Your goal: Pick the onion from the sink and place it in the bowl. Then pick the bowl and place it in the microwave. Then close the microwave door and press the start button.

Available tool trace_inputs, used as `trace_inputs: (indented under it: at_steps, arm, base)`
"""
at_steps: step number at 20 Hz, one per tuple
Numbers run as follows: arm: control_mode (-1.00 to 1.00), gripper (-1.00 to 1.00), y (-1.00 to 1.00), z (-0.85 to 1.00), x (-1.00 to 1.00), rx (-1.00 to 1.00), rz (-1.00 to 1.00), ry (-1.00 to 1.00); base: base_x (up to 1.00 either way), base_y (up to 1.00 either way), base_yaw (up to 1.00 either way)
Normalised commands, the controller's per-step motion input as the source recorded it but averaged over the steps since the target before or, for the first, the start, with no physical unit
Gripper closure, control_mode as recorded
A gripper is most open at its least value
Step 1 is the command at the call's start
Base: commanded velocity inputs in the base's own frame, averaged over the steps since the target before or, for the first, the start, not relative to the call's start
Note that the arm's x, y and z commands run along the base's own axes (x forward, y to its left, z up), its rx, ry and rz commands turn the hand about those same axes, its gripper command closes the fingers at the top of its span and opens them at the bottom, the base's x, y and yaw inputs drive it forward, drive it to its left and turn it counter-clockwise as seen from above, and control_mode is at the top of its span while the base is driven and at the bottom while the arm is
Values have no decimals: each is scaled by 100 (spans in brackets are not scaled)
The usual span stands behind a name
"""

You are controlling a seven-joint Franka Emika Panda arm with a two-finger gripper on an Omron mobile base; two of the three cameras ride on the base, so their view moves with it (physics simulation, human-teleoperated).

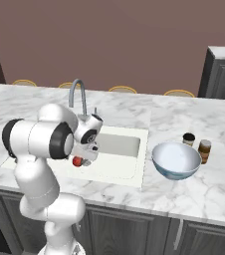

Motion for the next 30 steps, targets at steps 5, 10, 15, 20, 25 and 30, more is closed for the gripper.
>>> trace_inputs:
  at_steps: [5,10,15,20,25,30]
  arm:
    - [-100,-100,28,-38,9,0,10,-5]
    - [-100,-100,19,-10,16,0,10,-16]
    - [-100,-100,6,-11,36,0,8,-15]
    - [-100,-100,1,-37,11,0,6,-9]
    - [-100,-100,0,-39,3,0,2,-8]
    - [-100,-100,0,-21,25,0,0,-7]
  base:
    - [0,0,0]
    - [0,0,0]
    - [0,0,0]
    - [0,0,0]
    - [0,0,0]
    - [0,0,0]
